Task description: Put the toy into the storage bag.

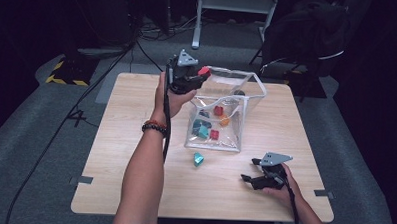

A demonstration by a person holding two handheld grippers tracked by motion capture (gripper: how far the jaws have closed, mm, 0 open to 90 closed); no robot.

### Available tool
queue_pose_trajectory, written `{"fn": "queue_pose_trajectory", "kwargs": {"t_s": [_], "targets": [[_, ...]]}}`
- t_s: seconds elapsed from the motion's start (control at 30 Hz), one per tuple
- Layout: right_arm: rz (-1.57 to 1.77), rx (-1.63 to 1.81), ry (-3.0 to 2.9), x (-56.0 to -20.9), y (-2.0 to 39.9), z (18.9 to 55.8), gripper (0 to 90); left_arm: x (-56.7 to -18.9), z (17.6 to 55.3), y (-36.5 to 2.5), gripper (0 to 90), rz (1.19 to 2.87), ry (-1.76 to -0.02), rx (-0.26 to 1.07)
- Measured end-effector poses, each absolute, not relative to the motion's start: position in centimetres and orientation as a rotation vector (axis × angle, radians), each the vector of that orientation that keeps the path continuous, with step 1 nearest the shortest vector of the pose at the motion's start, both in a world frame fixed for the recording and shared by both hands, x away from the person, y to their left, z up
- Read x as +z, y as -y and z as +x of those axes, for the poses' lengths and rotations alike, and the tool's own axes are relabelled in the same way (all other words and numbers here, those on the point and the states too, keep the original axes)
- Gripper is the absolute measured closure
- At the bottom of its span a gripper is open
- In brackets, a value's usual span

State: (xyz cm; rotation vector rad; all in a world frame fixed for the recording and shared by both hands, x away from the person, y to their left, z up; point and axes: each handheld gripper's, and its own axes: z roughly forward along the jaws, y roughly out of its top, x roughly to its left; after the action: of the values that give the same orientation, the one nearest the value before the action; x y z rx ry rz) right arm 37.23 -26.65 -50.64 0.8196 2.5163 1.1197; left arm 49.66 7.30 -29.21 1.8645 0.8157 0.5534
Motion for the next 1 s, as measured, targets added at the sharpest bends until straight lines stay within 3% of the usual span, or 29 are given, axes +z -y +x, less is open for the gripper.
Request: {"fn": "queue_pose_trajectory", "kwargs": {"t_s": [0.4, 1.0], "targets": [[0.821, 1.119, -2.516, -50.6, 26.6, 37.2, 21.0, -30.0, 49.9, -4.3, 67.7, 1.926, -0.784, 0.528], [0.821, 1.119, -2.516, -50.6, 26.6, 37.2, 21.0, -30.8, 50.2, -3.2, 65.9, 1.956, -0.801, 0.531]]}}
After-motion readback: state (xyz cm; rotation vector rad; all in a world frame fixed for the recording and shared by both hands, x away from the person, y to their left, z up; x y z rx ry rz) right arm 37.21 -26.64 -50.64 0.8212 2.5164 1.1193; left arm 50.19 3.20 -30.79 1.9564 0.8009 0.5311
